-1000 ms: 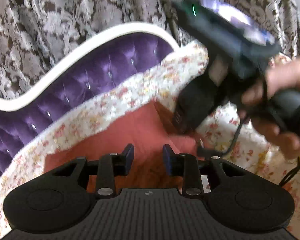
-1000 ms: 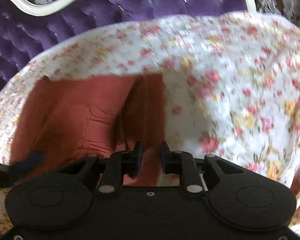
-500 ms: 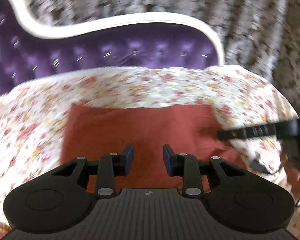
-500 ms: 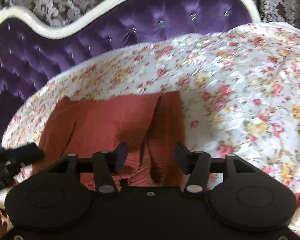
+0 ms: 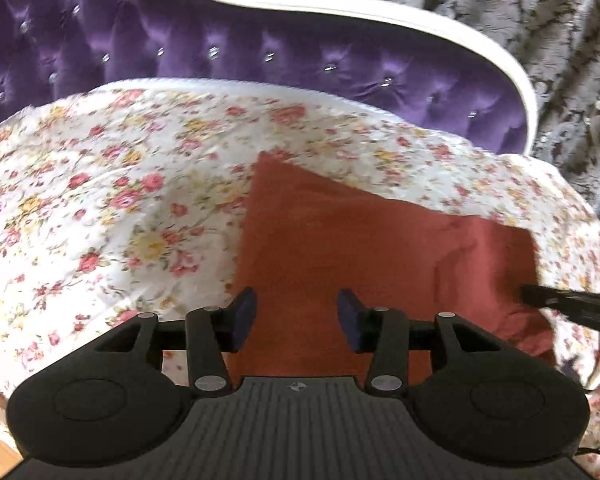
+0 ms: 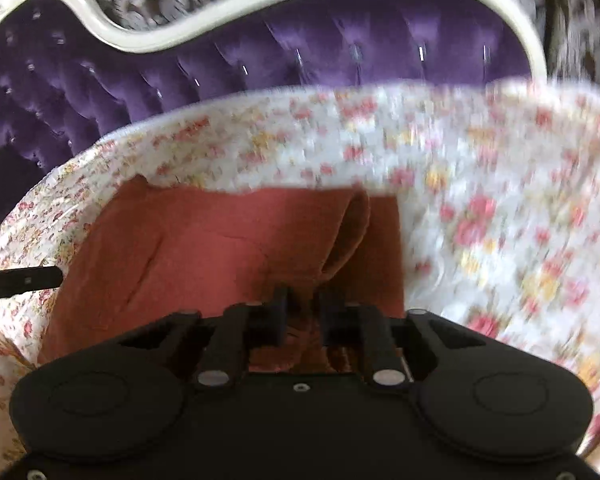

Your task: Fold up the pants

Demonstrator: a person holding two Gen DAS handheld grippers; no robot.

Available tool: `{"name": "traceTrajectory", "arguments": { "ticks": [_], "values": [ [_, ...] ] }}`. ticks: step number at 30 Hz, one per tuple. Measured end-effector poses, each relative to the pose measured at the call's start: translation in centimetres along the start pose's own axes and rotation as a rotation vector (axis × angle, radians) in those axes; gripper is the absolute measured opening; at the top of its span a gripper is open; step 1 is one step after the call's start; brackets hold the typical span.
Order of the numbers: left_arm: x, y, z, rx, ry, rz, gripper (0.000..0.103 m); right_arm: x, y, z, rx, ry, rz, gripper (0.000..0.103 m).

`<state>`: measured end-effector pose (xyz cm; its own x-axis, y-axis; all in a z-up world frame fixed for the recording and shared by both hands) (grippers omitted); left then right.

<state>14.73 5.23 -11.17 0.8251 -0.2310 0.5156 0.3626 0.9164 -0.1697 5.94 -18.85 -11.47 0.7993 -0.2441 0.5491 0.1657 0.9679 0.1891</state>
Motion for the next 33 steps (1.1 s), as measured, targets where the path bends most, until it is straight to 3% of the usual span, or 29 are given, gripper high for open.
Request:
{"name": "traceTrajectory", "arguments": {
  "ticks": [3, 7, 17, 24, 33],
  "values": [
    [0.9, 0.6, -0.2, 0.033, -0.018, -0.011, 0.043, 0.4, -0.8, 0.5, -0.028, -0.015, -0.018, 0.017],
    [2.4, 0.8, -1.2, 0.034, 0.0, -0.03, 0.042, -0.7, -2.0, -1.9, -0.065, 0.048, -0.051, 0.018],
    [7.7, 1.5, -6.4, 0.042, 0.035, 0.007, 0.042, -0.7, -2.2, -2.2, -0.067, 0.065, -0.058, 0.021],
    [8.5, 2.0, -9.5, 0.089, 0.098, 0.014, 0.042, -0.8, -2.3, -2.6, -0.065, 0.072, -0.061, 0.022],
    [9.2, 1.6, -10.2, 0.149, 0.098, -0.016, 0.043, -0.9, -2.4, -2.7, -0.059, 0.073, -0.068, 0.023]
  ]
}}
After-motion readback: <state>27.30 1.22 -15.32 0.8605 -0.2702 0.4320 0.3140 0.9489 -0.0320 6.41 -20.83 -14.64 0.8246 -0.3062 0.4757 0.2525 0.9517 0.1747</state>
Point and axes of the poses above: each gripper's, at about its wrist camera, not at the fingertips, and z roughly against the way its jaws point, y to its left, x to its top, the point moved 10 cm from there along -z, roughly the way its jaws point, and after that the axes turned 10 degrees about y, right-handed, at the moved point
